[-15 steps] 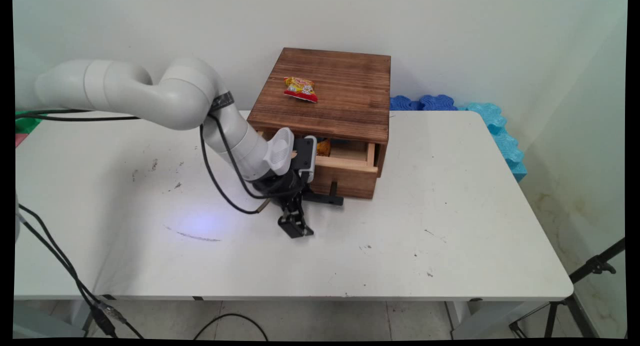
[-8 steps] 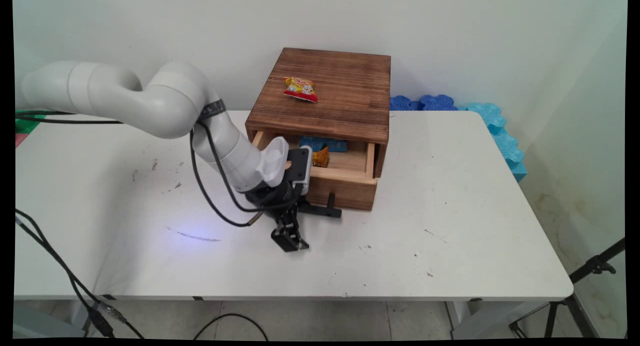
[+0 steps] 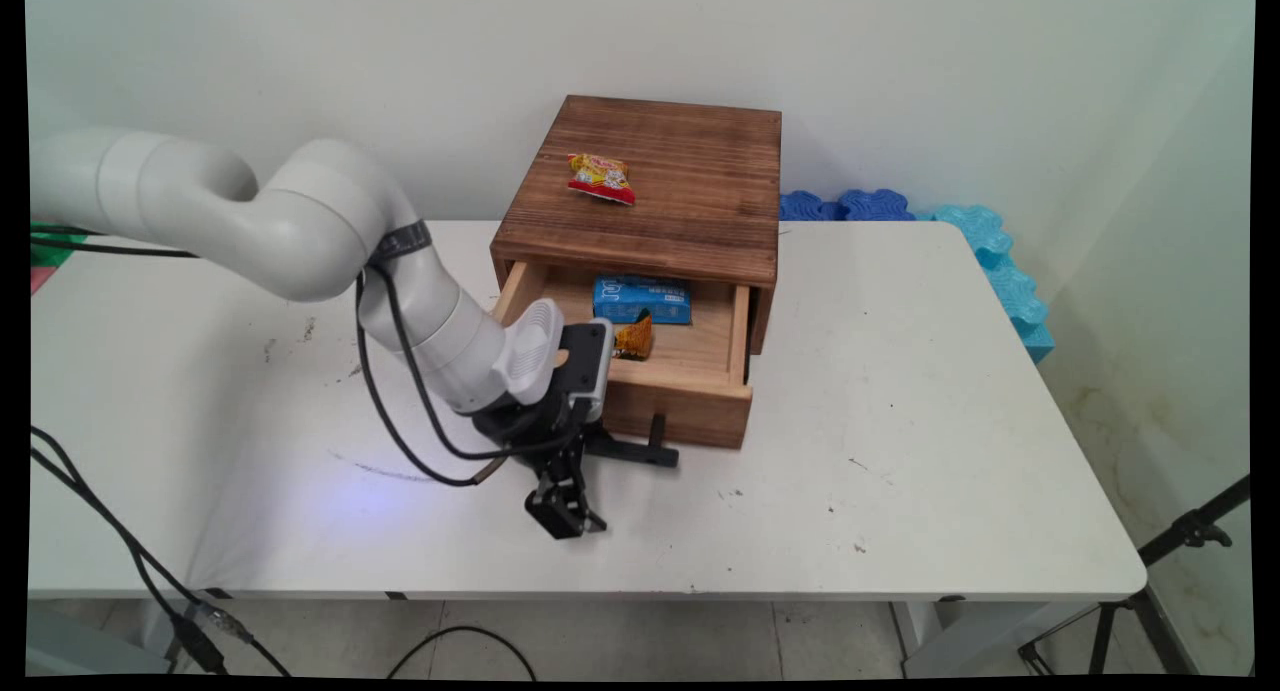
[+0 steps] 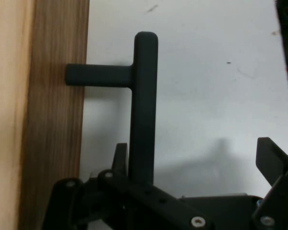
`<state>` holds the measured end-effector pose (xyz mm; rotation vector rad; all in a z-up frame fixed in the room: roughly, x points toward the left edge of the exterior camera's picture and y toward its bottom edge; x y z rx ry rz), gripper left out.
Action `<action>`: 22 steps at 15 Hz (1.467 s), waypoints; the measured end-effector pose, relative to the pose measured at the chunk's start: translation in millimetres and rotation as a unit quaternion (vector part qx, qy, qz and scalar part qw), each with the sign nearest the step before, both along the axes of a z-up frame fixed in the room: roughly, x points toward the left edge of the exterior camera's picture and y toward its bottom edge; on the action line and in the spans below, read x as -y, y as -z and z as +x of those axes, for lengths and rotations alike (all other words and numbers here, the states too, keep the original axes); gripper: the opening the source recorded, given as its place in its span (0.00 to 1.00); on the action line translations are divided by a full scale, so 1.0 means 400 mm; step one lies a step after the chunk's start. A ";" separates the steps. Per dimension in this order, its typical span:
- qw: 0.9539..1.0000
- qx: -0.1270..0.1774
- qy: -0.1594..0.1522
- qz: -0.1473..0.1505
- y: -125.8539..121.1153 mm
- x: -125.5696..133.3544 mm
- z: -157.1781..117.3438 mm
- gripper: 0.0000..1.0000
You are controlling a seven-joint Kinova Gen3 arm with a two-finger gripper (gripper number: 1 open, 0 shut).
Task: Open the drawer
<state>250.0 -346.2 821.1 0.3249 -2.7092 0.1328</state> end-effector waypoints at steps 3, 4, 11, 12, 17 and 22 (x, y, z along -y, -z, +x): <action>1.000 -0.002 0.004 0.006 -0.005 -0.037 -0.001 1.00; 1.000 -0.002 0.005 0.008 -0.007 -0.048 -0.002 1.00; 1.000 -0.005 0.011 0.017 -0.017 -0.112 -0.001 1.00; 1.000 -0.005 0.011 0.018 -0.017 -0.118 -0.001 1.00; 1.000 -0.007 0.014 0.023 -0.022 -0.153 -0.001 1.00; 0.999 -0.008 0.017 0.027 -0.027 -0.183 0.001 1.00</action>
